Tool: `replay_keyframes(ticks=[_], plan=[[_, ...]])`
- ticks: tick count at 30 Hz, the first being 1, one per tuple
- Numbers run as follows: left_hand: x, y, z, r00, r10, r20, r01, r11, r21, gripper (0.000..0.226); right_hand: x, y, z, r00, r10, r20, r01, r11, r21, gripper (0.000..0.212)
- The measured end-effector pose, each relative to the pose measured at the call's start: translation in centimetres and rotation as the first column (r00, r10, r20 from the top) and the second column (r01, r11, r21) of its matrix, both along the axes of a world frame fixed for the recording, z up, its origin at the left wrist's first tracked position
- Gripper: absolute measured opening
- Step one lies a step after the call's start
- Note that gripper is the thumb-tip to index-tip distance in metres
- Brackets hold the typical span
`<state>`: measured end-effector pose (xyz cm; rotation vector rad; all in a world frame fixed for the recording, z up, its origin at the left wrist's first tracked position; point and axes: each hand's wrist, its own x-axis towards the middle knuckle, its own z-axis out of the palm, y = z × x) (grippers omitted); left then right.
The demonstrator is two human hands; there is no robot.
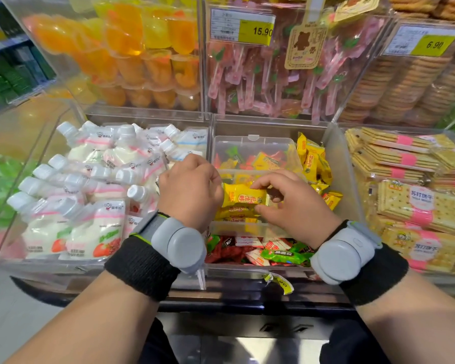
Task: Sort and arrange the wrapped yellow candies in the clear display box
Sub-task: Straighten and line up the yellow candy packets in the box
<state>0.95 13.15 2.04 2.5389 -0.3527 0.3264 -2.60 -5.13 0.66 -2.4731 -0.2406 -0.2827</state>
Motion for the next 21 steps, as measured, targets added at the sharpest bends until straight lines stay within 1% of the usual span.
replay_keyframes(ticks=[2,6,12,16,21], plan=[[0.1,0.2,-0.4,1.0,0.015,0.016,-0.015,1.0,0.02,0.013,0.0,0.3,-0.2,1.0,0.013,-0.012,-0.013,1.0,0.008,0.03],[0.0,0.2,-0.9,0.999,0.0,0.041,-0.002,0.999,0.048,0.012,0.0,0.5,-0.2,0.999,0.025,-0.025,-0.026,0.999,-0.036,0.026],[0.0,0.4,-1.2,0.998,-0.033,0.051,0.026,0.993,0.118,0.016,-0.4,0.8,0.0,0.997,0.044,-0.061,-0.044,0.999,0.006,0.021],[-0.1,0.2,-1.5,0.997,-0.047,0.064,0.036,0.986,0.164,0.021,-0.7,0.9,0.1,0.991,0.057,-0.121,-0.059,0.998,-0.007,0.019],[-0.3,0.3,-1.8,0.996,-0.062,0.064,0.046,0.97,0.238,0.012,-0.9,1.2,0.3,0.987,0.058,-0.151,-0.065,0.997,-0.046,0.016]])
